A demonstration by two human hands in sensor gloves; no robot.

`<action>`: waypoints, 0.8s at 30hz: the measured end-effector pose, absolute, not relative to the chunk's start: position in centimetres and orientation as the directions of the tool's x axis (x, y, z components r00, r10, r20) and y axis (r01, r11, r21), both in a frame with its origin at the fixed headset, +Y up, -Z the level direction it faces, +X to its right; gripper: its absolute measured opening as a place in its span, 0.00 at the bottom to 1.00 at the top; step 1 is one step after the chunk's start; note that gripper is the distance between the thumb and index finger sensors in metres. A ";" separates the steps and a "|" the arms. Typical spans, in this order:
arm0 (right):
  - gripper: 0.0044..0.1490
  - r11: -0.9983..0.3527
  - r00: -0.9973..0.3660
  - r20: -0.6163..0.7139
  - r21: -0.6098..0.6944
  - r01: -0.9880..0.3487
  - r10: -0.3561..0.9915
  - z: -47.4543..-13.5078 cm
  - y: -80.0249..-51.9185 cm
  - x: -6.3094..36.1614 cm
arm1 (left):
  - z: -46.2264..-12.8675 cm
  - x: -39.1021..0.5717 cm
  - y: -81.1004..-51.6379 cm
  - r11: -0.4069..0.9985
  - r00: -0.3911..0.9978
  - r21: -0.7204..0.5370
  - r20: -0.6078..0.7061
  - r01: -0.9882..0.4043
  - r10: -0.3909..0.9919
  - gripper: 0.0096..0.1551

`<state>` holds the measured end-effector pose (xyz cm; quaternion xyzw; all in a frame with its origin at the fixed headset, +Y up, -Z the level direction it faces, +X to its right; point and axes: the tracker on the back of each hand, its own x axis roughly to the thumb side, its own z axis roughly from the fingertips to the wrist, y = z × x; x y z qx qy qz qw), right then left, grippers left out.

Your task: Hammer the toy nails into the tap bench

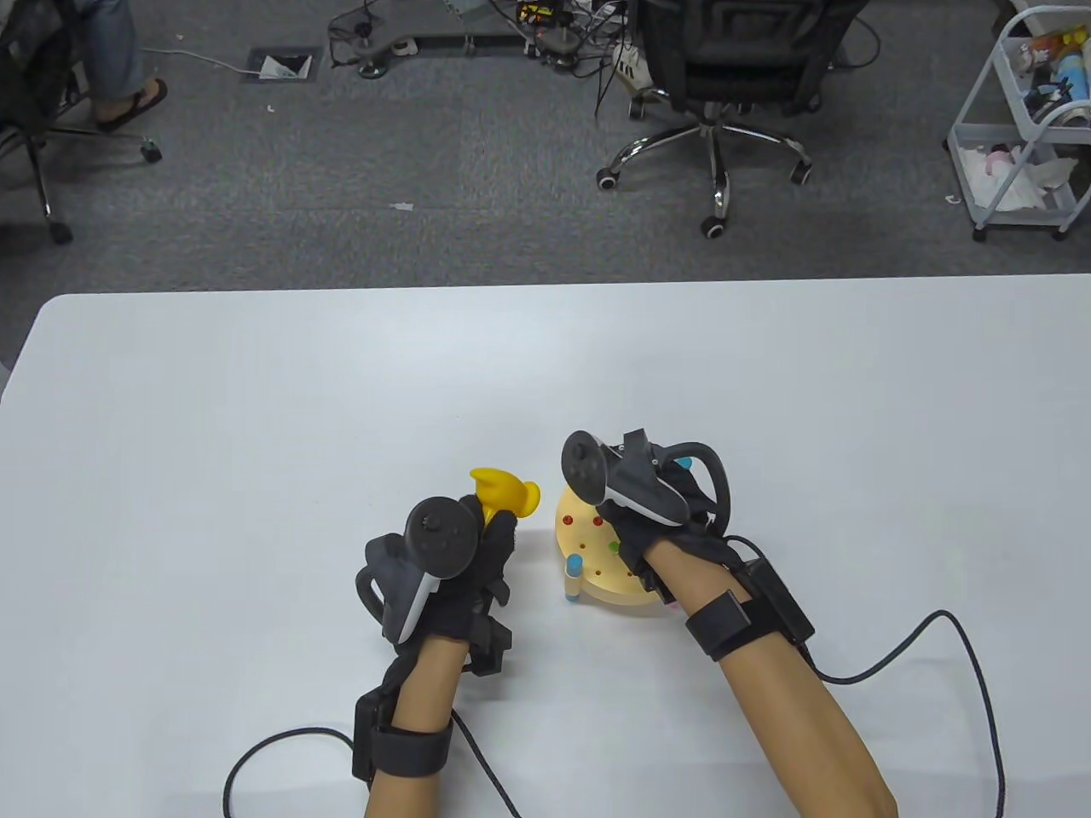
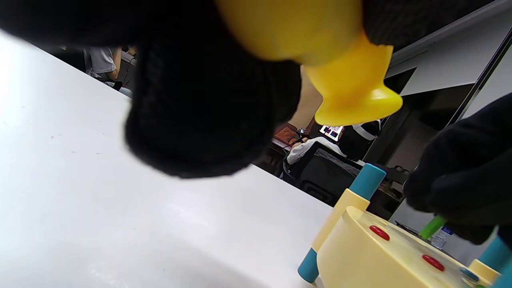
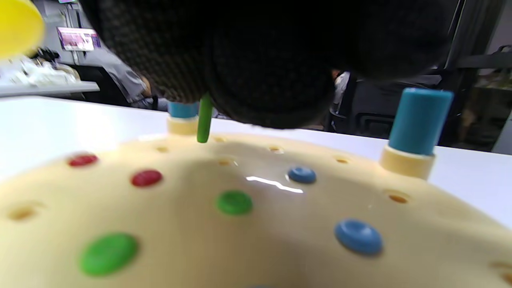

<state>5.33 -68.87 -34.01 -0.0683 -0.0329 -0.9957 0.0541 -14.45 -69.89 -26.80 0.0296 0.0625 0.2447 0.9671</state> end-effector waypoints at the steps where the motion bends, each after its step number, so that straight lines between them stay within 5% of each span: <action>1: 0.25 -0.990 -0.985 0.128 0.065 0.125 -0.116 -34.2 -68.9 5.2 | -26.8 -14.5 -69.9 0.878 0.872 0.087 -0.105 -0.471 0.479 0.38; 24: 0.25 -0.983 -0.990 0.025 0.120 0.142 -0.140 -34.9 -69.4 5.0 | -26.8 -14.2 -70.0 0.889 0.883 0.068 -0.106 -0.452 0.457 0.38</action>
